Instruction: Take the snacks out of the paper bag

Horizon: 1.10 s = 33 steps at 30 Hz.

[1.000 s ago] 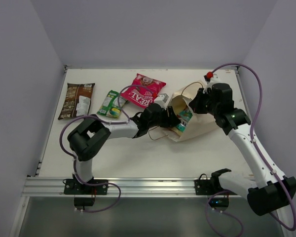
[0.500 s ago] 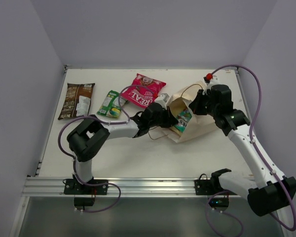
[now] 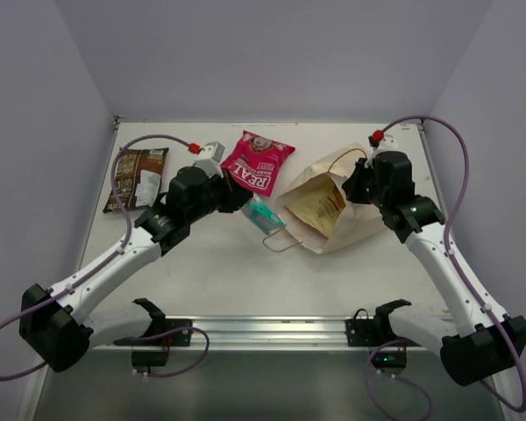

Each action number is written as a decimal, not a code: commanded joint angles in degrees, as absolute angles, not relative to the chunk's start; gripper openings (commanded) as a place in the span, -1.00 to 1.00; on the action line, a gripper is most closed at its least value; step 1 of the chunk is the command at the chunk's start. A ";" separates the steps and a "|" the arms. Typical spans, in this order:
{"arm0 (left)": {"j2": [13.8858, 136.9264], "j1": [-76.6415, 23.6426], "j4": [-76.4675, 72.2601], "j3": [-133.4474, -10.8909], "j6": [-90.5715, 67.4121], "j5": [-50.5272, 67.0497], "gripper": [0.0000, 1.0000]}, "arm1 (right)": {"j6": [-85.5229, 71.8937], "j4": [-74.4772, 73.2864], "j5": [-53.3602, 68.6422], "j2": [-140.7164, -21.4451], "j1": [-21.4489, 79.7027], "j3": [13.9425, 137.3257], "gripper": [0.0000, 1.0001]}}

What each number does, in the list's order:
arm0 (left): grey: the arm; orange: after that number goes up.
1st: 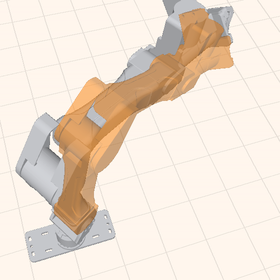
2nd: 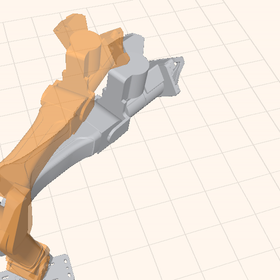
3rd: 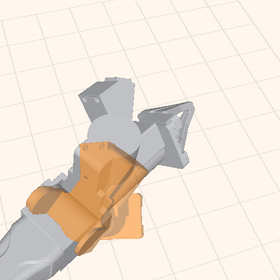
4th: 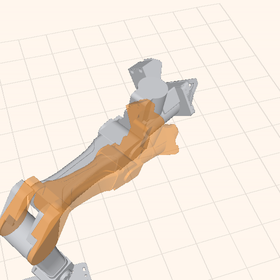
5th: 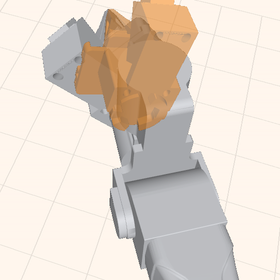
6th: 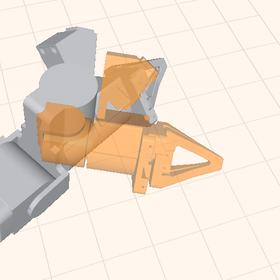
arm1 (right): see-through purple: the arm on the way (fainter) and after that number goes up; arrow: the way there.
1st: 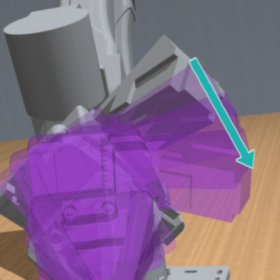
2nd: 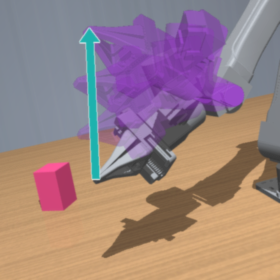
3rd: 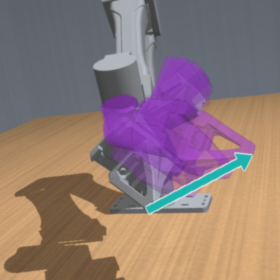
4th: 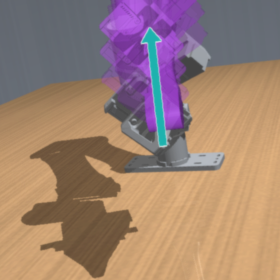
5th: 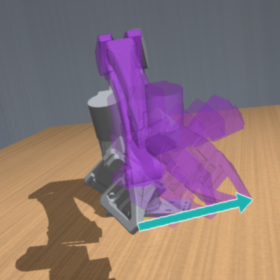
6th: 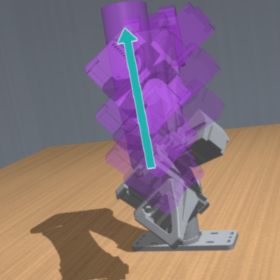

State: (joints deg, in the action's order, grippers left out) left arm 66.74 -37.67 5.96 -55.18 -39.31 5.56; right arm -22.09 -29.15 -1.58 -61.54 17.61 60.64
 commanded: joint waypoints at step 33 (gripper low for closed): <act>69.60 -44.03 1.43 -47.91 -62.62 4.22 0.75 | -23.29 -29.79 -1.32 -60.03 17.31 63.46 -1.00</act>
